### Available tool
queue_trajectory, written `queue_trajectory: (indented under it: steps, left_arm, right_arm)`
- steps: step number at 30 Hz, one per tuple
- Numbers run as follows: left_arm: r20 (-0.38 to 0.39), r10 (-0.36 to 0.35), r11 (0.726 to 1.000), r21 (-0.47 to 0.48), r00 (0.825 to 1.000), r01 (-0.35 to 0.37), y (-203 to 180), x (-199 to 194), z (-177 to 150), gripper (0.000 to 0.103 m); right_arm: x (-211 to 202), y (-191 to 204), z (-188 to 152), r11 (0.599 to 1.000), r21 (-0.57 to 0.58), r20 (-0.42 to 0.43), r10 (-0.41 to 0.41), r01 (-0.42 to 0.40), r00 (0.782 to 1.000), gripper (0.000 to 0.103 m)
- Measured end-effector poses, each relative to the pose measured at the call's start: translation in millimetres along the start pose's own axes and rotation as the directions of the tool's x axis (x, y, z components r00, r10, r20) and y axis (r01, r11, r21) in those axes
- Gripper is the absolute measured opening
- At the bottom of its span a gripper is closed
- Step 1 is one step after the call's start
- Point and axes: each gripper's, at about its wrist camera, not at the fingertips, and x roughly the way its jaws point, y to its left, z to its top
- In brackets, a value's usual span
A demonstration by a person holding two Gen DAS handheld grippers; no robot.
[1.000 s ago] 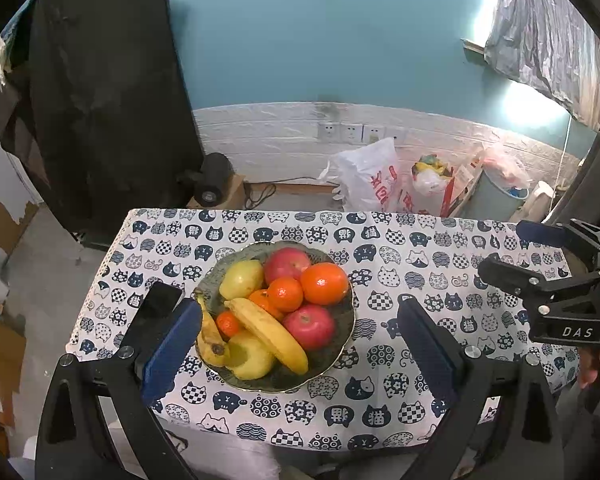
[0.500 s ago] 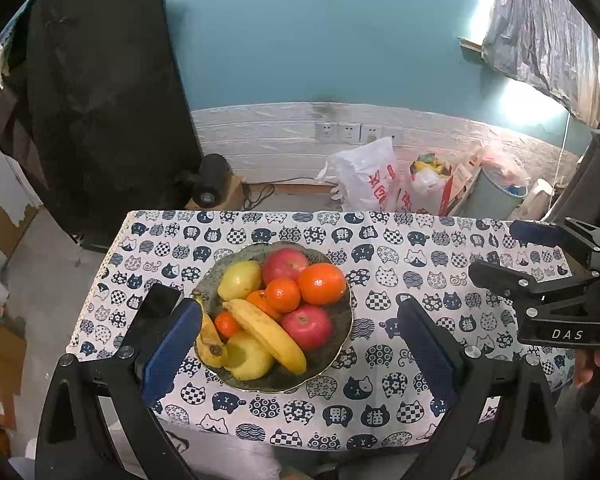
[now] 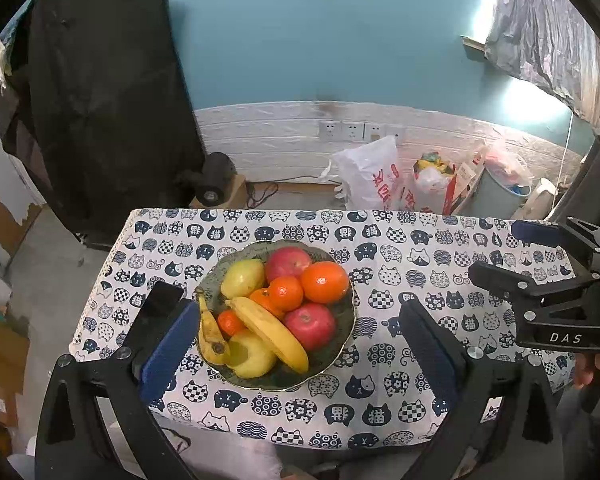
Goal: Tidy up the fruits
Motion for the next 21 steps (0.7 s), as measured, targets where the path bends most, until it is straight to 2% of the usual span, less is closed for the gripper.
queue_trajectory:
  steps: [21]
  left_arm:
    - [-0.01, -0.021, 1.0, -0.012, 1.0, 0.021, -4.4, 1.8, -0.2, 0.101]
  right_arm:
    - [0.4, -1.5, -0.8, 1.0, -0.003, -0.003, -0.001, 0.001, 1.0, 0.084]
